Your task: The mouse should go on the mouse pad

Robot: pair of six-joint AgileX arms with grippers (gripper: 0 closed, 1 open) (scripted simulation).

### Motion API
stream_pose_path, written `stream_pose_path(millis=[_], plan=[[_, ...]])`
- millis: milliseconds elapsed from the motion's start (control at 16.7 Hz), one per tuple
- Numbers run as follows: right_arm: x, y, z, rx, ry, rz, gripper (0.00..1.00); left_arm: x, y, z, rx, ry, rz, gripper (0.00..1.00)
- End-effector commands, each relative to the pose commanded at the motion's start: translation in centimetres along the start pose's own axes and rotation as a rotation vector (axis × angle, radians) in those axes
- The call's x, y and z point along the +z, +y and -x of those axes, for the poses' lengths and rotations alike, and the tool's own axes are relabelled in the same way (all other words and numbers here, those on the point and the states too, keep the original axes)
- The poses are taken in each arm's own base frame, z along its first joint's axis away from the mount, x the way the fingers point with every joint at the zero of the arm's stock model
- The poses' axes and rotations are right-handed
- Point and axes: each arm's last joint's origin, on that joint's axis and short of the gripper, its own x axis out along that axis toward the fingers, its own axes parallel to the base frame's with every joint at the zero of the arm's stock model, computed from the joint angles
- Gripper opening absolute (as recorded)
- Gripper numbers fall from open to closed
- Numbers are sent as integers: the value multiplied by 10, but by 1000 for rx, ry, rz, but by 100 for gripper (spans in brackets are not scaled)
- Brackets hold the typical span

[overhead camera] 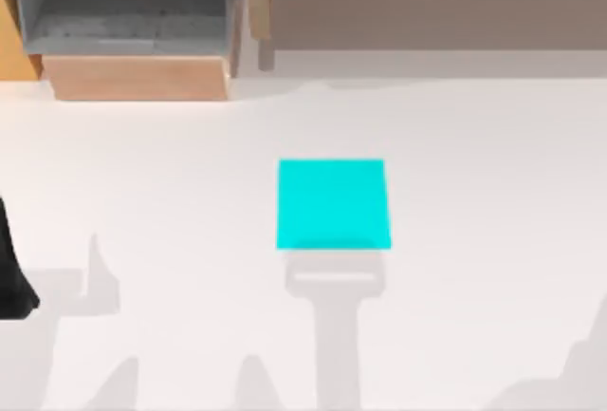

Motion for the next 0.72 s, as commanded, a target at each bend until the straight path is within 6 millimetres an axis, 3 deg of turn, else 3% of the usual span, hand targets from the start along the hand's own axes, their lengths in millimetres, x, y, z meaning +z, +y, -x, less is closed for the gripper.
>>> stream_pose_path(millis=[480,720], plan=[[3,0,-81,3,-9,-3,100,0,0,0,0,0,0,100],[1,-1,-95,0,-1,-3,100,0,0,0,0,0,0,100]])
